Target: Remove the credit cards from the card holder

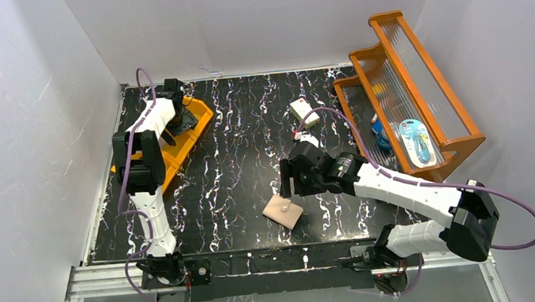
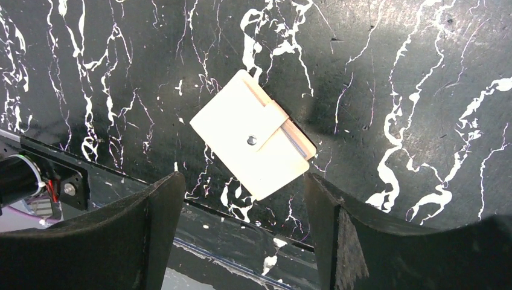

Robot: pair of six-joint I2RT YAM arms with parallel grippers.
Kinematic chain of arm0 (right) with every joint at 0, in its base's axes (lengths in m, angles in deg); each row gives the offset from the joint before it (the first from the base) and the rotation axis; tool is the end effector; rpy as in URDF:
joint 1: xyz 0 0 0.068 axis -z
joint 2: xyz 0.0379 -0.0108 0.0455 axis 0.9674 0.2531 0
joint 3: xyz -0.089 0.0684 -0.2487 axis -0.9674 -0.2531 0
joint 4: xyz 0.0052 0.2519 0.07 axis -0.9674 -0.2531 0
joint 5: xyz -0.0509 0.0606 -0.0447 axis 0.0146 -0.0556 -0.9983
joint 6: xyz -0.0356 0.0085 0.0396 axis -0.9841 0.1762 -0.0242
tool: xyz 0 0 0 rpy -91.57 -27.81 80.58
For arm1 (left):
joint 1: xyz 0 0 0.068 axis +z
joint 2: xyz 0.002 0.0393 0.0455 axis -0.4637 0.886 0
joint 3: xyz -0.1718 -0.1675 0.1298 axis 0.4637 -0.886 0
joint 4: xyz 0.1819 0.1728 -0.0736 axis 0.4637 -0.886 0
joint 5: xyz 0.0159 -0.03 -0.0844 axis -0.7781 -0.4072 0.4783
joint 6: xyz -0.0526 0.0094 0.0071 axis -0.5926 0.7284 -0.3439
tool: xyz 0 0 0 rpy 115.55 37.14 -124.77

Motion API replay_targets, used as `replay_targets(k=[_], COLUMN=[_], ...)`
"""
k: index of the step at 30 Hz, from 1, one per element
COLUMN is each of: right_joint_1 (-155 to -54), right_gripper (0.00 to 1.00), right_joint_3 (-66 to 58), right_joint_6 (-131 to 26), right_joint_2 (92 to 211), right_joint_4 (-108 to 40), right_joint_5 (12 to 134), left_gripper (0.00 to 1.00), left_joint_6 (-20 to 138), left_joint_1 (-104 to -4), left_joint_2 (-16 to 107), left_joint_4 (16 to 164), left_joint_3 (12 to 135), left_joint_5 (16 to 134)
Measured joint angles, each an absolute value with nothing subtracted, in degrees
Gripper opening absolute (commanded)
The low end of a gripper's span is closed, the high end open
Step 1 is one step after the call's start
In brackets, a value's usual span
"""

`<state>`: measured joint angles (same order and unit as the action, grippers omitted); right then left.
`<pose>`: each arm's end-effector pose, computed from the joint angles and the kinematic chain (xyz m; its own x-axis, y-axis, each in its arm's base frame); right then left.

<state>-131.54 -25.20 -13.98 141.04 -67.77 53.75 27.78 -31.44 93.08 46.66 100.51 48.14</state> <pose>0.1469 0.2068 0.2681 -0.8320 0.0076 -0.5547 -0.2193 0.9139 0.3416 0.4569 -0.0191 0.1971 -0.6087 -0.6046 -0.5137 -0.6679 0.7400 -0.0796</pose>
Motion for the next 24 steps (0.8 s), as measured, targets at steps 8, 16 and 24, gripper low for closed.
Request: replay_targets(k=[8,16,24], right_joint_1=[-131.54,-131.54,-131.54], right_gripper=[0.81,0.81,0.82], right_joint_3=[-25.22,-26.12,-28.61], right_joint_6=[-13.85,-12.56,-10.31], right_joint_2=[141.72,142.09,141.35], right_joint_4=[-67.73,-67.27,-67.16], right_joint_5=[53.77,53.73,52.98], left_gripper=[0.69,0.67,0.61], left_joint_6=[29.77,32.37,33.86], left_joint_1=[-31.85,-37.49,-45.34], left_joint_2=[91.01,85.78,81.02], left_joint_4=[50.20,51.07,52.34], left_joint_3=[93.06,87.73,84.12], left_joint_5=[52.21,53.04,53.52])
